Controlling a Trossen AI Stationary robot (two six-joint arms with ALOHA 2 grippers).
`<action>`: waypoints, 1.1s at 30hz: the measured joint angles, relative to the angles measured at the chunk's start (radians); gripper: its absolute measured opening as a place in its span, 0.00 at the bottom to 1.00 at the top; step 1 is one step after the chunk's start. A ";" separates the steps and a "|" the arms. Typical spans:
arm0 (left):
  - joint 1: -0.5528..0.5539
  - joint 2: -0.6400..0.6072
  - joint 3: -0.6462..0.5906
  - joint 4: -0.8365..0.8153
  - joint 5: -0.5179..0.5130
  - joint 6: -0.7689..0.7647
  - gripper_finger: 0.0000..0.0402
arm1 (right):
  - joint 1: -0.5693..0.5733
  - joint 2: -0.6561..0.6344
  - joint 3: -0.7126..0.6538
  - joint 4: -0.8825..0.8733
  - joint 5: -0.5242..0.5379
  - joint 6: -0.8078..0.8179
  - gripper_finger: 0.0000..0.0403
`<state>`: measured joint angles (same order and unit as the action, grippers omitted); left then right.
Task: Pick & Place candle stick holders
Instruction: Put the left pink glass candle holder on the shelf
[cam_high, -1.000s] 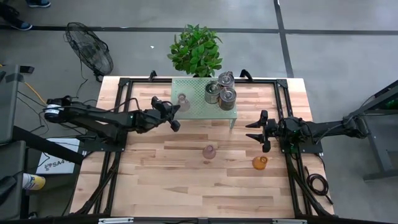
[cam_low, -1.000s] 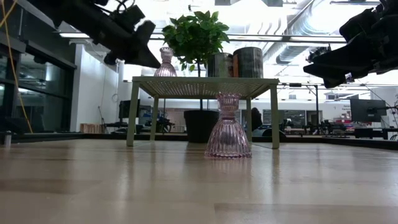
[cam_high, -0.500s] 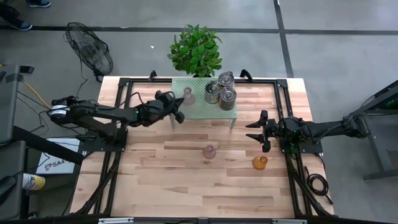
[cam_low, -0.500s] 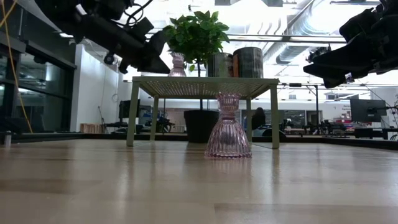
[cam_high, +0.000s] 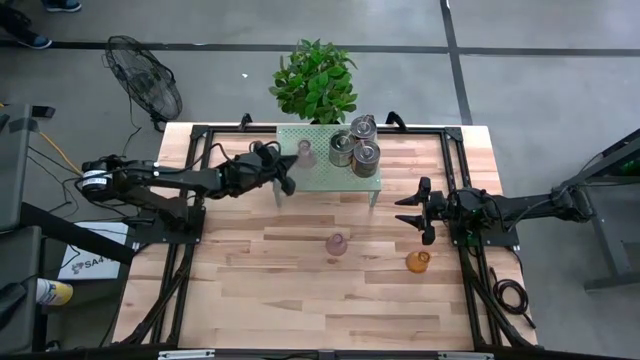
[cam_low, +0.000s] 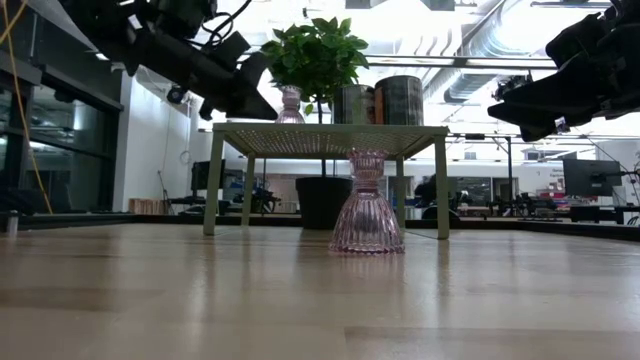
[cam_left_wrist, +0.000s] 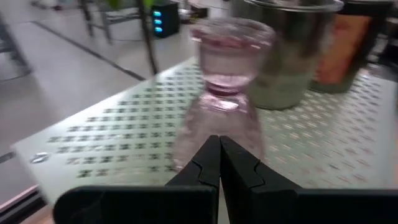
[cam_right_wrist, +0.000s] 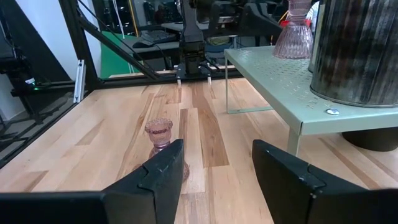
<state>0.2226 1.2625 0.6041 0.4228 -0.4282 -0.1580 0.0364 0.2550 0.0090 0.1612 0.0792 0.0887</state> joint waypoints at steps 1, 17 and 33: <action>0.000 0.000 0.000 -0.002 0.023 0.008 0.00 | 0.000 0.000 0.000 0.000 0.000 0.000 0.46; 0.000 0.065 0.001 0.057 0.071 0.005 0.00 | 0.000 0.000 0.000 0.000 0.000 0.000 0.46; 0.061 0.118 0.001 0.211 0.111 0.023 0.00 | 0.000 0.000 0.000 0.000 0.000 0.000 0.46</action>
<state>0.2839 1.3808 0.6048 0.6341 -0.3172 -0.1352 0.0364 0.2550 0.0093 0.1608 0.0792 0.0883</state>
